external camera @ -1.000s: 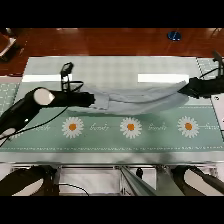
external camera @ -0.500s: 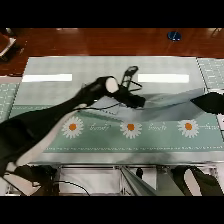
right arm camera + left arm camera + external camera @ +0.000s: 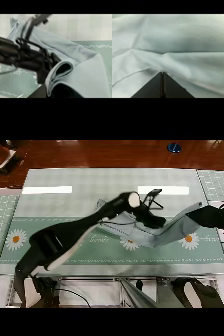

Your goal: Fold the shirts.

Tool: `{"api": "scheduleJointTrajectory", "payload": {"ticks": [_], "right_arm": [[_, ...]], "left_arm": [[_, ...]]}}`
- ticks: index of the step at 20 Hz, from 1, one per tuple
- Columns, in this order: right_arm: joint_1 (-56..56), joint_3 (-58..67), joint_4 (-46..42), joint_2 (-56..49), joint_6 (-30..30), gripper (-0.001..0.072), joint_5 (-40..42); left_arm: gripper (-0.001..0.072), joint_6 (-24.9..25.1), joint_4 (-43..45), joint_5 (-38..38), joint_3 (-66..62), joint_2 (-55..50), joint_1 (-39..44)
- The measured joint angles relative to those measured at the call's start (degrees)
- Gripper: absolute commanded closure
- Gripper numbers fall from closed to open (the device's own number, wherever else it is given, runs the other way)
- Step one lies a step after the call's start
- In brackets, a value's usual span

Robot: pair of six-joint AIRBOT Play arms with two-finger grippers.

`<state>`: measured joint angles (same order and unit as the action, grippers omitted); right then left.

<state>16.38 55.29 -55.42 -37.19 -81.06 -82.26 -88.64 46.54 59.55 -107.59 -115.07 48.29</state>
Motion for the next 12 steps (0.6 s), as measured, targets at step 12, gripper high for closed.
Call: {"api": "scheduleJointTrajectory", "payload": {"ticks": [12], "right_arm": [[-30.2,20.8,2.3,-32.0,-1.6,0.0683,9.1]], "left_arm": [[0.0685,-0.9,21.9,8.9,26.4,49.0,-29.8]]}}
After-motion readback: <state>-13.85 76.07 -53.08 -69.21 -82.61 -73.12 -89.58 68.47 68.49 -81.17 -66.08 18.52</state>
